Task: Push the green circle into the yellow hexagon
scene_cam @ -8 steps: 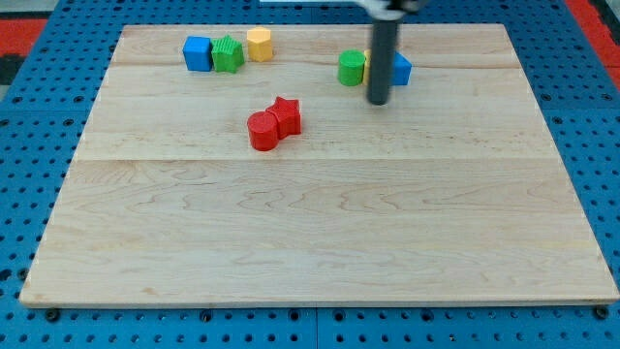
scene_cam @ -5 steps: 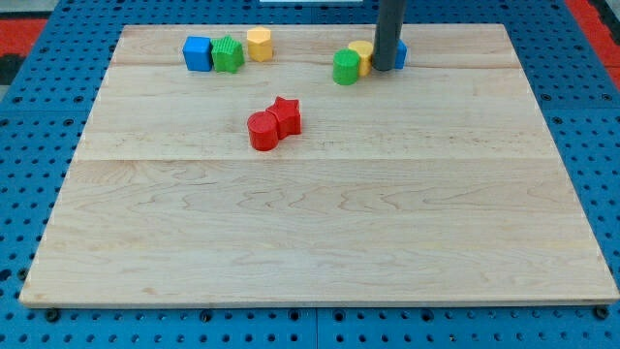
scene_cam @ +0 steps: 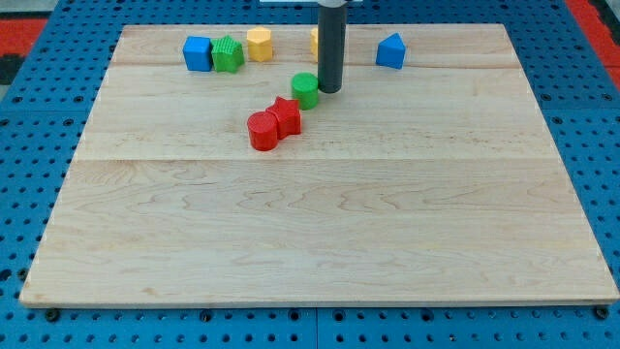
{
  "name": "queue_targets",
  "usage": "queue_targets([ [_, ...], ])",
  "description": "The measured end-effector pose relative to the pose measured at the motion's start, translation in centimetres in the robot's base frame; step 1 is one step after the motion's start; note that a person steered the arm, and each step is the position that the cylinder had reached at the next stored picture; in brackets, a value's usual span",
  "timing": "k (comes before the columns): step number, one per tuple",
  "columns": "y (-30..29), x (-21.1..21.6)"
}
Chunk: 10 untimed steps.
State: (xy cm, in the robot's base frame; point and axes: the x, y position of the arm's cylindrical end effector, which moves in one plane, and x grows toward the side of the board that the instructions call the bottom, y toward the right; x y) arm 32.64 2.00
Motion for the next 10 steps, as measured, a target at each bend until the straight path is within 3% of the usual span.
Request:
queue_targets([
  [2,-0.6,3.5],
  [5,-6.3,-1.2],
  [6,-7.8,-0.2],
  [9,-20.4,-0.2],
  [10,-18.4,-0.2],
])
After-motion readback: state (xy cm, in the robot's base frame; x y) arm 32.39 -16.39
